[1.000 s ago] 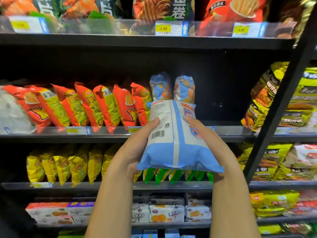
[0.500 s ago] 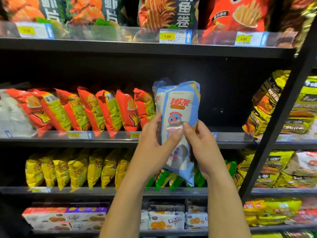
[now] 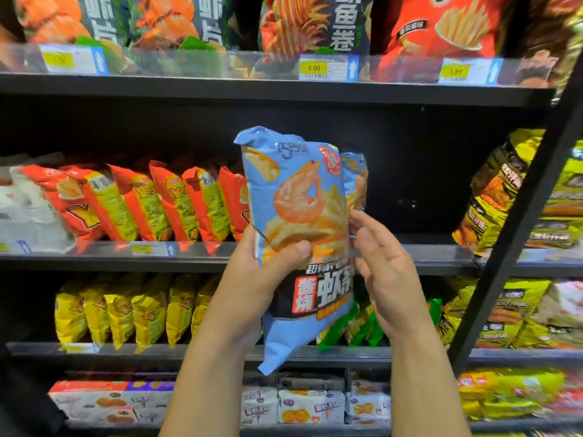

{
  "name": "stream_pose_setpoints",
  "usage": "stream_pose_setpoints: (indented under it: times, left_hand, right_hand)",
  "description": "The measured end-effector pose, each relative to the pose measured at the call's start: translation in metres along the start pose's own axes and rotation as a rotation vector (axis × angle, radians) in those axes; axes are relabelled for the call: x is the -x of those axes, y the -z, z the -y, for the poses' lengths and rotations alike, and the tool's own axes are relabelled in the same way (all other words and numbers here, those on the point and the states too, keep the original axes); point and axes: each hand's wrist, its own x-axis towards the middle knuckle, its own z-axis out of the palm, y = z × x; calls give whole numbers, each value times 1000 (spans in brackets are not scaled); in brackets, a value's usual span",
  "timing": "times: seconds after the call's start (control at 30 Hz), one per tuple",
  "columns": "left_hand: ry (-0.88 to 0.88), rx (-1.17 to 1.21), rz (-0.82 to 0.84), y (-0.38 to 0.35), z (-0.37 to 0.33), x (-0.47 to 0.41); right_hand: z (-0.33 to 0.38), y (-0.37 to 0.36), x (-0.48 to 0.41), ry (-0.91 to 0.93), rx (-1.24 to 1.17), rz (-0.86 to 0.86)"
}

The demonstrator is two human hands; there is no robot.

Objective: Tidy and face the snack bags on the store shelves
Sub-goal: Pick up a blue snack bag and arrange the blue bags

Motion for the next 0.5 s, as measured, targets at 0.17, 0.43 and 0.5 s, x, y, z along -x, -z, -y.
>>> stream_pose_setpoints:
  times: [0.17, 0.43, 0.5]
  left_hand:
    - [89, 121, 18, 1, 10, -3]
    - [106, -26, 77, -2, 15, -8]
    - [87, -54, 83, -6, 18, -10]
  right_hand:
    - [4, -4, 4, -208, -28, 160]
    - [-5, 7, 1, -116, 159, 7]
    - [-6, 11, -1, -89, 181, -14]
